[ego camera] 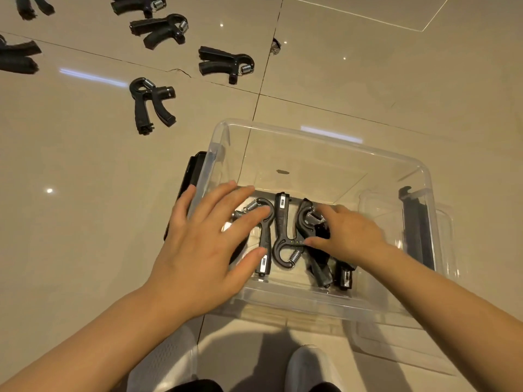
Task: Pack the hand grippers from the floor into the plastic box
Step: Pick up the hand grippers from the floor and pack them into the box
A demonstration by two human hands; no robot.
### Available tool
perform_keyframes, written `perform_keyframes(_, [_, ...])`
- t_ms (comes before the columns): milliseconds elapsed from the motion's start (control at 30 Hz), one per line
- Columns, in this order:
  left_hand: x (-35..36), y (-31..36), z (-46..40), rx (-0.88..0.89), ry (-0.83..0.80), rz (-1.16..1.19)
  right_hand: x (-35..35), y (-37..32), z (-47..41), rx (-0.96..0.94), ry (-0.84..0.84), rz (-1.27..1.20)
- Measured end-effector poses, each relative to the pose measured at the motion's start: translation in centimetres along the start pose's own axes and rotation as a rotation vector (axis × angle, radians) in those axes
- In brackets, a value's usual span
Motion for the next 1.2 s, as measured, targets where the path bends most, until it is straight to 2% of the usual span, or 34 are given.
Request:
perform_keyframes(133, [0.3,0.0,0.0,-0.010,-0.035,-0.031,0.8,-0.8,-1.1,0.068,0.011,0.089])
perform_keyframes(267, [0.1,0.1,-0.1,-0.025,-0.001,-0.011,1.0,-1.1,-1.3,0.070,0.024,-0.034])
perform_keyframes(600, [-0.2,0.1,0.2,-0.029,0.087,0.063,-1.6,-2.4,-0.2,0.025,0.214,-0.041])
perform_keyframes(667, [-0.2,0.0,0.1,-0.033,0.088,0.068,-2.4,-2.8,-0.3,0.013,0.254,-0.227])
perform_keyframes(867, [-0.2,0.1,0.1,-0.031,0.095,0.080,-3.4,-4.3,-1.3,-0.092,0.203,-0.932])
perform_keyframes(967, [-0.2,0.1,0.1,-0.045,0.092,0.090,-2.1,-4.3,-2.6,-0.077,0.214,-1.098])
perform_keyframes(1100, [-0.3,0.0,0.1,-0.043,0.097,0.094,-0.9,-2.2,-3.2,0.043,0.223,-0.981])
perform_keyframes(1200, [-0.2,0.0,0.1,-0.048,0.098,0.087,-1.0,-1.6,-2.5,0.027,0.196,-0.617])
Point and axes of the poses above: each hand's wrist, its own z-axis away from the middle knuckle, its own x-axis out of the palm, y = z × x, the point moved 3 cm from there along -z, towards the middle knuckle, and after that the axes turned 12 degrees about -x, right-handed, at the moved point
